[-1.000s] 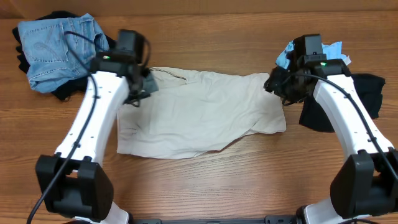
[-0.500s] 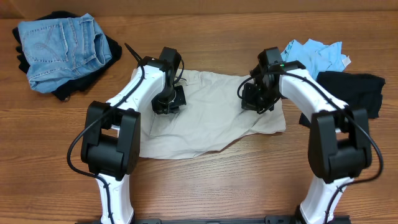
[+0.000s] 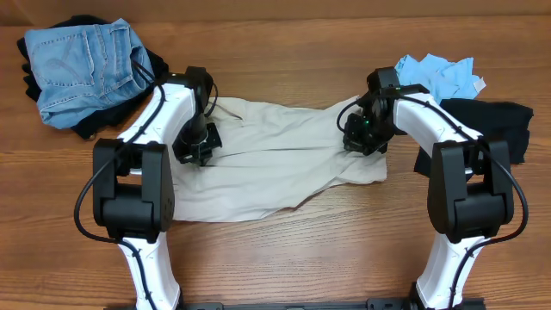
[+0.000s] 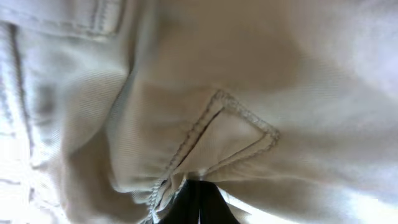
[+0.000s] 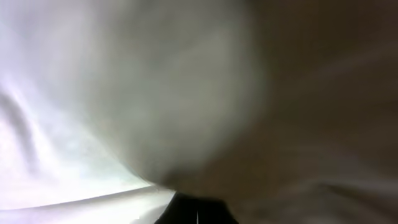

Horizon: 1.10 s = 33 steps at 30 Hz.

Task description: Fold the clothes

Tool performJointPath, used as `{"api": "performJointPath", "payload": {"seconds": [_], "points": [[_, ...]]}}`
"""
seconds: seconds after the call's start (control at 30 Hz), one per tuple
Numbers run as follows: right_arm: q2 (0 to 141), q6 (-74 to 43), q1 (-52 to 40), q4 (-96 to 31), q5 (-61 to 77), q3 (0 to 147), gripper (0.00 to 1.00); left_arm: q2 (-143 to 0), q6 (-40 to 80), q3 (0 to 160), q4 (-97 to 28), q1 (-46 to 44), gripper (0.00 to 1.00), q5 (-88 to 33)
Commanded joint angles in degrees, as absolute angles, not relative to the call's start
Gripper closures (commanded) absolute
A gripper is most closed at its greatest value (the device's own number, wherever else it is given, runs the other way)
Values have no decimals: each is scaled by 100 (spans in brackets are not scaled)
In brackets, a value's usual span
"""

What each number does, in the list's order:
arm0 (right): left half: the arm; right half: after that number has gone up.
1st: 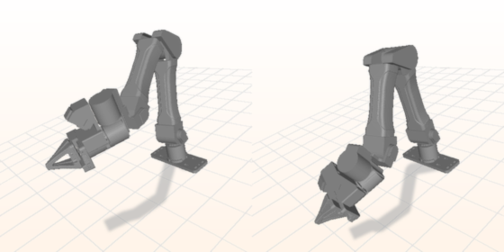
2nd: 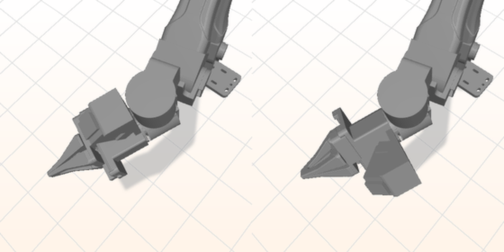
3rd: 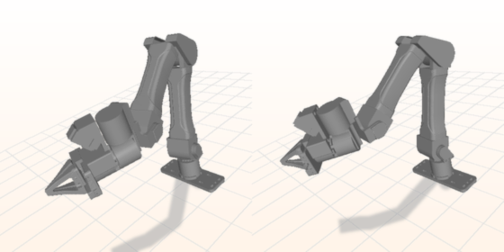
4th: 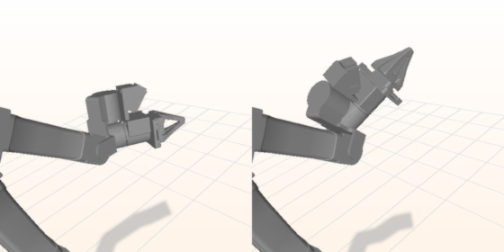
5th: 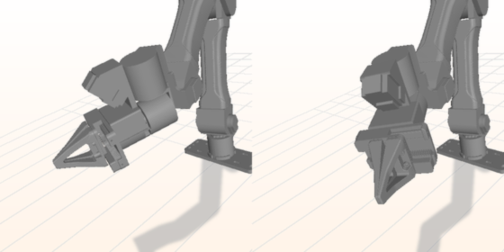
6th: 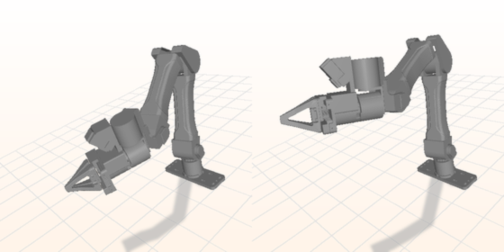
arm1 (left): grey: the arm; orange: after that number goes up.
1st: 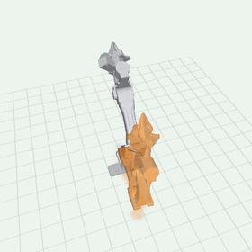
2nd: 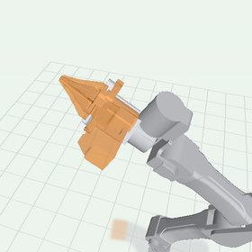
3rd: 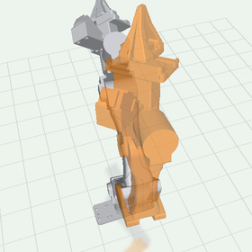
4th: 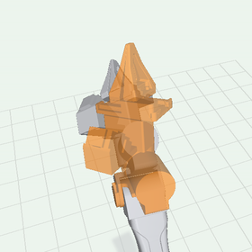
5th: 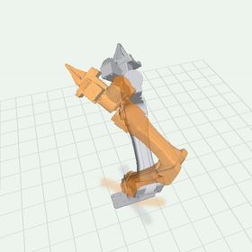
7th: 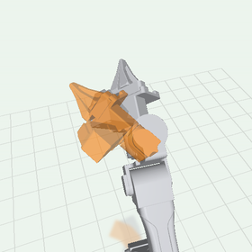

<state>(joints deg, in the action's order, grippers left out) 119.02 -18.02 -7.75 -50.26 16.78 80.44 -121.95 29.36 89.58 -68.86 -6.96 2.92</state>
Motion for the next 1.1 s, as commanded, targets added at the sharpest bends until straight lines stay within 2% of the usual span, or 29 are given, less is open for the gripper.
{"api": "performJointPath", "payload": {"seconds": [0.0,0.1,0.3,0.33,0.4,0.53,0.67,0.73,0.77,0.8,0.83,0.87,0.9,1.0,1.07], "points": [[12162,-1826,-510,-5321,548,8287,96,-12394,2926,9078,-7210,-279,96,1988],[12162,-2021,-510,-5933,-25,8805,96,-12383,3144,9623,-7767,-294,96,2290],[11998,-2128,-510,-6479,-36,9312,96,-11526,3492,10490,-8390,-349,95,2366],[11913,-2126,-513,-6479,-10,9312,96,-11284,3446,10490,-8394,-349,92,2167],[11740,-2121,-513,-6477,211,9312,96,-11083,3168,10488,-8344,-344,90,1557],[11524,-1149,-585,-6184,2084,9306,96,-11336,2718,10394,-7695,-349,96,558],[11531,-1149,-716,-6147,2056,9271,96,-12199,2711,10394,-7647,-349,96,95],[11531,-1149,-718,-6093,2047,9188,93,-12398,2676,10394,-7736,-349,96,104],[11531,-1151,-718,-6031,2047,9096,85,-12436,2672,10394,-7765,-349,94,189],[11531,-1151,-718,-5999,2047,9037,72,-12429,2676,10394,-7793,-340,76,384],[11531,-1149,-718,-5988,2047,8967,56,-12414,2676,10394,-7828,-298,27,628],[11531,-1146,-718,-5988,2045,8930,48,-12409,2676,10394,-7874,-246,15,773],[11531,-1146,-718,-5994,2045,8921,44,-12405,2650,10394,-7929,-145,15,790],[11533,-1149,-718,-5940,2047,8921,41,-12180,2567,10398,-7948,45,18,779],[11533,-1149,-718,-5946,2045,8921,40,-11769,2565,10398,-7876,143,16,790]]}}
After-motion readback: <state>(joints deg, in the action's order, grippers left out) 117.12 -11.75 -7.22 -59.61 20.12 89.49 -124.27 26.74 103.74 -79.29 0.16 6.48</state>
